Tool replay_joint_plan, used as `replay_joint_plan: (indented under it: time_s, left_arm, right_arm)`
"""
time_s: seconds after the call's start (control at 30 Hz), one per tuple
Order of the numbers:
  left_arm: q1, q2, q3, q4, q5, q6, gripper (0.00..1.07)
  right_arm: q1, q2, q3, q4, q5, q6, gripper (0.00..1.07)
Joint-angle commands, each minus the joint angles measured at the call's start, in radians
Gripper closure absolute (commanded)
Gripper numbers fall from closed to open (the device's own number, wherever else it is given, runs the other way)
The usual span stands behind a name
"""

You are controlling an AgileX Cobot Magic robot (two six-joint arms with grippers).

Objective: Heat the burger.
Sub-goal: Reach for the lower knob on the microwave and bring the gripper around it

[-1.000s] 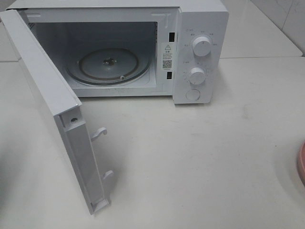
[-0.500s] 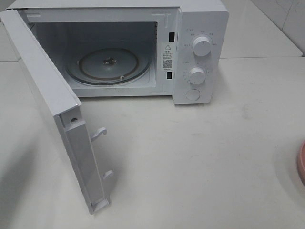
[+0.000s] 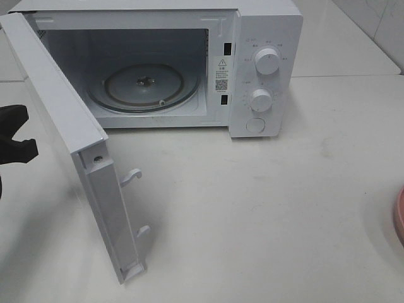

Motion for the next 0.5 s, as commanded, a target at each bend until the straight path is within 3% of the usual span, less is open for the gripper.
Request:
replay_joint_plan:
  time_s: [0.03,0.23,0.5]
  left_arm:
    - [-0.007,0.037,-0.011,0.037,-0.067,-0.032,1.07]
    - [-0.009,0.099,-0.078,0.115,-0.071,-0.058,1.07]
    - [-0.06,0.162,-0.156,0.111,-0.068,-0.054,1.07]
  right_arm:
    - [-0.005,-0.03,0.004,0.001,0.001,0.005,0.35]
    - [-0.005,-0.03,0.004,0.001,0.001,0.005,0.35]
    - [-0.005,-0.03,0.004,0.001,0.001,0.005,0.35]
